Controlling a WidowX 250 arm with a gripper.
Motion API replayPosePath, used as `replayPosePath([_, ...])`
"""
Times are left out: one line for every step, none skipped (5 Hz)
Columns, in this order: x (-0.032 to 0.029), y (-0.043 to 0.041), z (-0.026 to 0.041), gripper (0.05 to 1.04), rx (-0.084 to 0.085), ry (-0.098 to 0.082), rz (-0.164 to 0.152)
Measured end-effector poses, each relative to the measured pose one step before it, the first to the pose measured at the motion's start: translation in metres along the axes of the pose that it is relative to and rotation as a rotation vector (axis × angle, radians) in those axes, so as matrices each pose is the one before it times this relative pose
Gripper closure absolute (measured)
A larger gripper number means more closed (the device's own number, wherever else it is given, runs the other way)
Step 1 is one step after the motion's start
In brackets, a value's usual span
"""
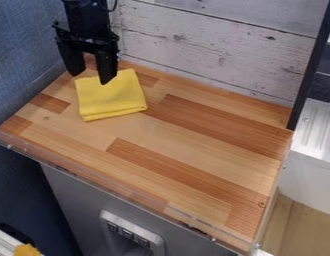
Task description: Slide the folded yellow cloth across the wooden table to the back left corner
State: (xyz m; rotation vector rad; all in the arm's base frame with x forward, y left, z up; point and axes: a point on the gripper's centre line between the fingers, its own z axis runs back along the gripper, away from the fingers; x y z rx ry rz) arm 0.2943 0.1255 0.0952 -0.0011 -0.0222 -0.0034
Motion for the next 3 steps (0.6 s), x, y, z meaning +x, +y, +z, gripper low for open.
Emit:
replayPosePath([-0.01302, -0.0056, 0.01501, 0.087, -0.0008, -0.002, -0.0059])
replayPosePath([-0.01057, -0.00609, 0.01073, 0.085, 0.0011, 0.0005, 0.0037])
replayPosePath([-0.00692, -0.00442, -0.00009, 0.085, -0.0012, 0.0096, -0.0087])
